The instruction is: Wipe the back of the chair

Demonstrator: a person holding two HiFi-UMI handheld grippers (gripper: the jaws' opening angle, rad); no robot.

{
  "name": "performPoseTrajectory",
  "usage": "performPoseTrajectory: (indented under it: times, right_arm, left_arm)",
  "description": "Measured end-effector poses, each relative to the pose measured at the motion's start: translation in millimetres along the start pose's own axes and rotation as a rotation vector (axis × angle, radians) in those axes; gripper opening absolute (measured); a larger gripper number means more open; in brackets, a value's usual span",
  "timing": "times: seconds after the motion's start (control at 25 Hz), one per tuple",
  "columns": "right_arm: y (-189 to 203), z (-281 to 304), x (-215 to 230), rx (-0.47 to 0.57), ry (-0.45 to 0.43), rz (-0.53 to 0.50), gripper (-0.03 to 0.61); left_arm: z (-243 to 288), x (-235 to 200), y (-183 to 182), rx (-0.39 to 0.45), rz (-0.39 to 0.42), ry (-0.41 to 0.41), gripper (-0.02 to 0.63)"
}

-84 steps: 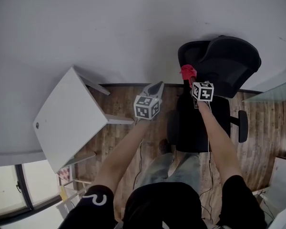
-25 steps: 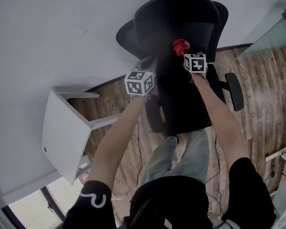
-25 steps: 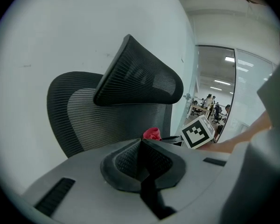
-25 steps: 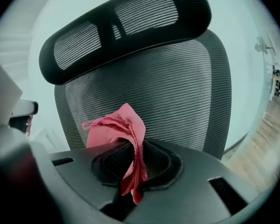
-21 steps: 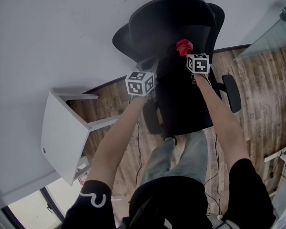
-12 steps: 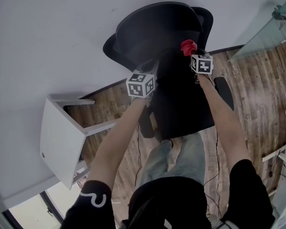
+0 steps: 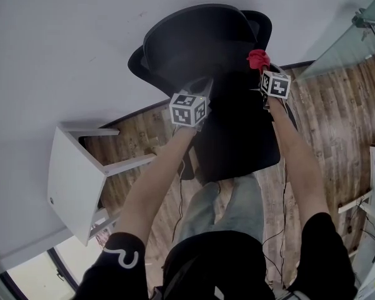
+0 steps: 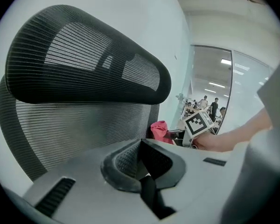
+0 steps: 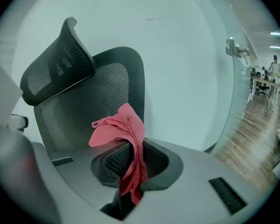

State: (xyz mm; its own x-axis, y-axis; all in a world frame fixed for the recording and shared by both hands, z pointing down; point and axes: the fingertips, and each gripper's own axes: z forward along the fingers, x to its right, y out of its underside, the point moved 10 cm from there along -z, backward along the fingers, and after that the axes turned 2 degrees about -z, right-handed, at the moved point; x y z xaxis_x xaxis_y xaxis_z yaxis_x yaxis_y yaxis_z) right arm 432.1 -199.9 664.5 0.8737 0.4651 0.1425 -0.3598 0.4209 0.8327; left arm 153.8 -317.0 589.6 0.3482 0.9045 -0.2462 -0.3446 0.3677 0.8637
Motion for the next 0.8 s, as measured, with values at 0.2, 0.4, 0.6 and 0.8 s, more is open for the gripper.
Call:
performPoseTrajectory:
  times: [0.2,0.4,0.6,0.8]
  right_arm:
    - [8,-12,-22,0.05,-0.088,0.009,0.069]
    - [20,-23,-80,0.059,-0.175,-0.013,0.069]
    - [39,-25,-151,0.05,-0.269,-0.046,0.071]
    - [58,-22,-222,0.037,-0.359,-0.075,0.071]
  left_arm:
    - [-17,-7,12,-0.001,-0.014,-0.002,0.025]
    - [-50,-27,25,0.009,-0.031,-0.032,0.026]
    - [-96,-55,43,0.023,-0.054,-0.059,0.025]
    - [-149,-92,72,0.03,-0.092,-0.11,0.026]
